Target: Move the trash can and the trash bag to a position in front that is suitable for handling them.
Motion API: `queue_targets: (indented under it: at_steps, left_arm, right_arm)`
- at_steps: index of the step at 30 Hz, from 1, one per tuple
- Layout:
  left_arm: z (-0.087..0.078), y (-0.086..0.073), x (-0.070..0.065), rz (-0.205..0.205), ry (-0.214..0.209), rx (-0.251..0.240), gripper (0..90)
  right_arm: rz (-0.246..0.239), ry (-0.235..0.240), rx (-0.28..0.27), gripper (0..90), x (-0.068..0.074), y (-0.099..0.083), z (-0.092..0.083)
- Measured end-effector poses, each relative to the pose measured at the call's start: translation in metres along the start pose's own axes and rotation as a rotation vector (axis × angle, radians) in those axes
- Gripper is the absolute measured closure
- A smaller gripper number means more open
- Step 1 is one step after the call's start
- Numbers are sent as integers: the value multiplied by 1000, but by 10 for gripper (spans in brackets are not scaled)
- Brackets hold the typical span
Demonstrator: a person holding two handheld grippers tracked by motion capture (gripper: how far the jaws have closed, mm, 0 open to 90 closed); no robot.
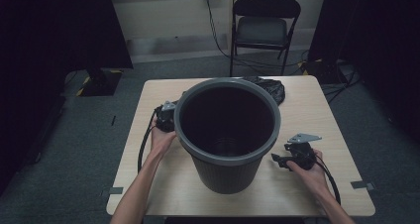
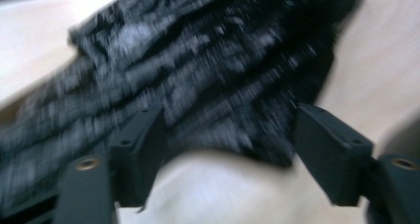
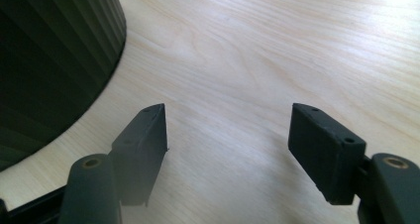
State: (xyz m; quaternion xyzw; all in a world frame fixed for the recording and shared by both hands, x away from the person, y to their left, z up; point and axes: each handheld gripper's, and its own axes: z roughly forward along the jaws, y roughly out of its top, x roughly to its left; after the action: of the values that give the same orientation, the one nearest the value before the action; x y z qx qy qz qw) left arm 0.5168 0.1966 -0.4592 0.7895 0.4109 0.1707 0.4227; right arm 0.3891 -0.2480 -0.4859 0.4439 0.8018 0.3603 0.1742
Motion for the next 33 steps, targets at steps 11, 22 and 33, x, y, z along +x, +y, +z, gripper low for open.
queue_targets:
  at_steps: [11,22,33]
  left_arm:
    - [51,1,14,39,15,96,304]
    - [41,-12,10,81,9,154,358]
    - [-2,-46,-15,114,-7,146,381]
  right_arm:
    - [2,6,17,291,-4,-6,4]
    - [15,-17,0,279,-9,-12,0]
    - [2,-38,-3,273,-7,-12,2]
